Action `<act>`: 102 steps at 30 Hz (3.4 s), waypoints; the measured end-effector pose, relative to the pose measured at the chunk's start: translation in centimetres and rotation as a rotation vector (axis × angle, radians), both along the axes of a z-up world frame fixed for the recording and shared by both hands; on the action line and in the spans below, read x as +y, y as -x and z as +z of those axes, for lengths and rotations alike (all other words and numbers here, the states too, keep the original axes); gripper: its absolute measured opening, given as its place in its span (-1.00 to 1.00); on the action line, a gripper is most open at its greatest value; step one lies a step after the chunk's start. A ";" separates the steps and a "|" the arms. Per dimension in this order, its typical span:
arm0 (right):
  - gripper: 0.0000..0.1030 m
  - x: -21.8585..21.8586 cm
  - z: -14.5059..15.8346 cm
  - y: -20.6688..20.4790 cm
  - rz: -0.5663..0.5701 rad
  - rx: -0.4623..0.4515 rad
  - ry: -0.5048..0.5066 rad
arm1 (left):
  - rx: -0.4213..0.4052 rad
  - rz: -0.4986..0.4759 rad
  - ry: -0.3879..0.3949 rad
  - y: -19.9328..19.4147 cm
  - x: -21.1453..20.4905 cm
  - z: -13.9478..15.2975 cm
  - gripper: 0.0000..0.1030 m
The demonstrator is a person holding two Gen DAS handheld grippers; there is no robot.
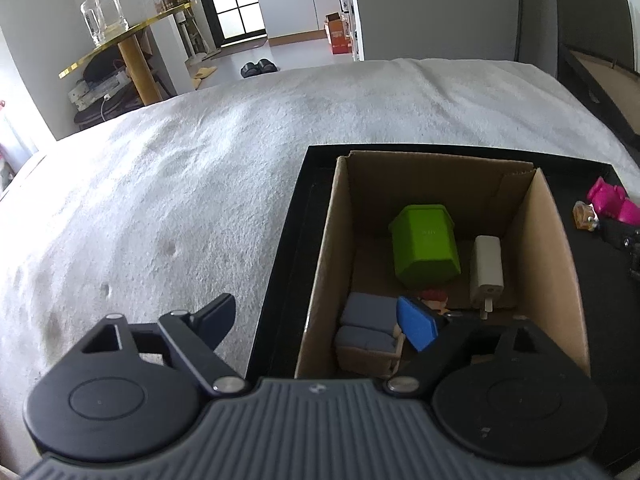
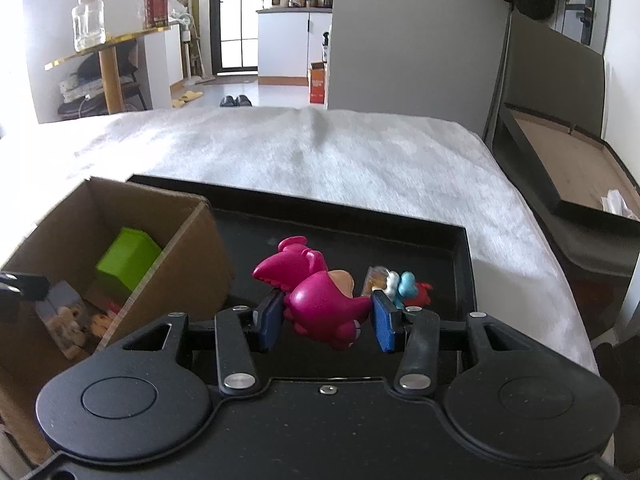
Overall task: Organize rigid objects
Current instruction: 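Carry the pink figure into the box and release it while left tool grips the box wall, then withdraw the right tool toward the blue-and-red figure with the jar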
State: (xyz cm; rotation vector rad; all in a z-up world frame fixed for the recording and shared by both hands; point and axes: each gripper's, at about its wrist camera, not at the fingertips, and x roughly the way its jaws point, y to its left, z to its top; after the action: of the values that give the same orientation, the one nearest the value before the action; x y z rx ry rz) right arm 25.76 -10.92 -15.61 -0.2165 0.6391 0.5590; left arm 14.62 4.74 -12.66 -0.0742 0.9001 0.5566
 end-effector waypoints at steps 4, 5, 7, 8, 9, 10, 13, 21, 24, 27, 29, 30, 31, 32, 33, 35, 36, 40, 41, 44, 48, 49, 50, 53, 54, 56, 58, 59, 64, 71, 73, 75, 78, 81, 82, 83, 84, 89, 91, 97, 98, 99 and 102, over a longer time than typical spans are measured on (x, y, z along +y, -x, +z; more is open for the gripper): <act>-0.12 0.9 1.1 0.6 0.027 -0.015 -0.011 | -0.010 0.003 0.048 0.5 0.6 -0.2 0.36; -0.12 1.1 1.3 0.7 0.036 -0.020 -0.012 | -0.013 0.003 0.057 0.7 0.7 -0.2 0.32; -0.12 1.5 1.8 1.0 0.049 -0.025 -0.015 | -0.023 0.001 0.072 0.9 1.0 -0.1 0.19; -0.12 1.8 2.1 1.2 0.057 -0.028 -0.016 | -0.028 0.000 0.076 1.0 1.0 -0.1 0.15; -0.12 2.0 2.3 1.4 0.066 -0.033 -0.016 | -0.032 0.000 0.081 1.2 1.1 -0.1 0.06; -0.12 2.2 2.6 1.5 0.073 -0.037 -0.017 | -0.035 -0.001 0.085 1.3 1.2 -0.1 -0.03; -0.12 2.9 3.0 2.0 0.088 -0.040 -0.020 | -0.044 -0.002 0.115 1.6 1.6 -0.2 -0.22; -0.12 4.6 3.8 3.3 0.120 -0.046 -0.018 | -0.065 -0.002 0.176 2.2 2.5 -0.5 -0.61; -0.12 5.4 4.1 3.8 0.143 -0.042 -0.016 | -0.076 -0.011 0.194 2.5 2.7 -0.5 -0.65; -0.11 6.3 4.2 4.4 0.166 -0.033 -0.014 | -0.084 -0.016 0.209 2.7 2.8 -0.6 -0.71; -0.11 6.9 4.0 5.0 0.186 -0.026 -0.005 | -0.088 -0.026 0.219 2.8 2.7 -0.7 -0.73; -0.11 7.2 4.0 5.2 0.196 -0.024 0.001 | -0.092 -0.030 0.218 2.9 2.7 -0.7 -0.73; -0.11 7.5 3.8 5.5 0.208 -0.021 0.008 | -0.096 -0.030 0.224 3.0 2.8 -0.7 -0.74; -0.11 7.8 3.7 5.8 0.217 -0.019 0.015 | -0.100 -0.029 0.231 3.1 2.9 -0.7 -0.75; -0.11 8.0 3.6 6.0 0.224 -0.016 0.020 | -0.103 -0.027 0.235 3.2 3.0 -0.7 -0.75; -0.11 8.6 3.4 6.4 0.239 -0.010 0.037 | -0.107 -0.024 0.242 3.4 3.2 -0.8 -0.75; -0.11 8.9 3.3 6.6 0.246 -0.008 0.046 | -0.109 -0.024 0.247 3.5 3.3 -0.8 -0.75; -0.11 9.9 2.7 7.4 0.274 -0.002 0.100 | -0.118 -0.032 0.256 3.6 3.5 -0.9 -0.75; -0.11 10.0 2.6 7.5 0.276 0.001 0.108 | -0.120 -0.033 0.257 3.6 3.6 -0.9 -0.75; -0.11 10.6 2.1 7.8 0.274 0.002 0.152 | -0.127 -0.035 0.270 3.8 3.8 -0.9 -0.75; -0.11 11.3 1.4 8.0 0.279 0.007 0.208 | -0.133 -0.035 0.281 3.9 4.0 -1.0 -0.74; -0.11 11.5 1.2 8.2 0.278 -0.002 0.227 | -0.135 -0.034 0.283 3.9 4.1 -1.0 -0.74; -0.11 11.7 0.9 8.3 0.278 -0.013 0.249 | -0.135 -0.034 0.285 3.9 4.1 -1.0 -0.74; -0.10 12.1 0.5 8.5 0.275 -0.025 0.293 | -0.137 -0.036 0.288 4.0 4.1 -1.0 -0.73; -0.10 12.2 0.3 8.5 0.272 -0.024 0.303 | -0.137 -0.036 0.287 4.0 4.1 -1.0 -0.73; -0.10 12.4 0.1 8.6 0.274 -0.038 0.323 | -0.135 -0.036 0.286 3.9 4.1 -1.0 -0.73; -0.07 12.5 -0.1 8.7 0.280 -0.048 0.338 | -0.134 -0.035 0.286 3.9 4.0 -1.0 -0.73; -0.06 12.6 -0.2 8.7 0.281 -0.048 0.342 | -0.131 -0.035 0.284 3.8 4.0 -1.0 -0.73; -0.06 12.3 0.0 8.8 0.283 -0.045 0.331 | -0.126 -0.030 0.275 3.7 3.8 -0.9 -0.73; -0.06 11.1 1.3 8.3 0.265 -0.025 0.251 | -0.121 -0.027 0.236 3.4 3.1 -0.4 -0.74; -0.06 10.7 1.8 8.1 0.260 -0.019 0.220 | -0.119 -0.028 0.222 3.2 2.9 -0.2 -0.74; -0.06 10.3 2.1 7.8 0.252 -0.013 0.192 | -0.113 -0.028 0.209 3.1 2.7 0.0 -0.74; -0.06 9.5 2.7 7.3 0.230 -0.002 0.142 | -0.106 -0.025 0.185 2.9 2.4 0.2 -0.73; 0.03 8.3 3.3 6.4 0.183 0.005 0.079 | -0.098 -0.018 0.158 2.7 2.2 0.5 -0.73; 0.04 7.8 3.4 6.1 0.170 0.007 0.055 | -0.096 -0.018 0.147 2.6 2.1 0.5 -0.73; 0.04 7.4 3.5 5.8 0.158 0.010 0.037 | -0.092 -0.021 0.136 2.4 1.8 0.6 -0.73; 0.04 7.0 3.6 5.5 0.145 0.011 0.027 | -0.088 -0.023 0.129 2.3 1.7 0.6 -0.72; 0.04 5.2 3.3 4.1 0.086 0.028 -0.012 | -0.057 -0.003 0.117 1.5 1.4 0.6 -0.53; 0.04 4.5 3.1 3.6 0.066 0.037 -0.023 | -0.048 0.009 0.103 1.4 1.3 0.6 -0.16; 0.12 2.4 2.2 2.5 0.010 0.064 -0.052 | -0.029 0.005 0.049 0.9 0.2 0.8 0.29; 0.13 2.0 2.0 2.3 0.000 0.070 -0.057 | -0.024 0.003 0.040 0.8 0.1 0.8 0.31; 0.16 1.7 1.9 2.0 -0.011 0.074 -0.065 | -0.019 0.000 0.031 0.6 -0.1 0.8 0.37; 0.22 0.5 1.3 1.1 -0.044 0.086 -0.093 | -0.020 -0.015 0.004 0.4 -0.7 1.0 0.50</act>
State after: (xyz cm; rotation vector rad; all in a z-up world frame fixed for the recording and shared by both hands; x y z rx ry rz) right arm 24.65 -10.44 -14.29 -0.0914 0.6984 0.5562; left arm 14.24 4.04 -11.67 -0.0771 0.8816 0.5394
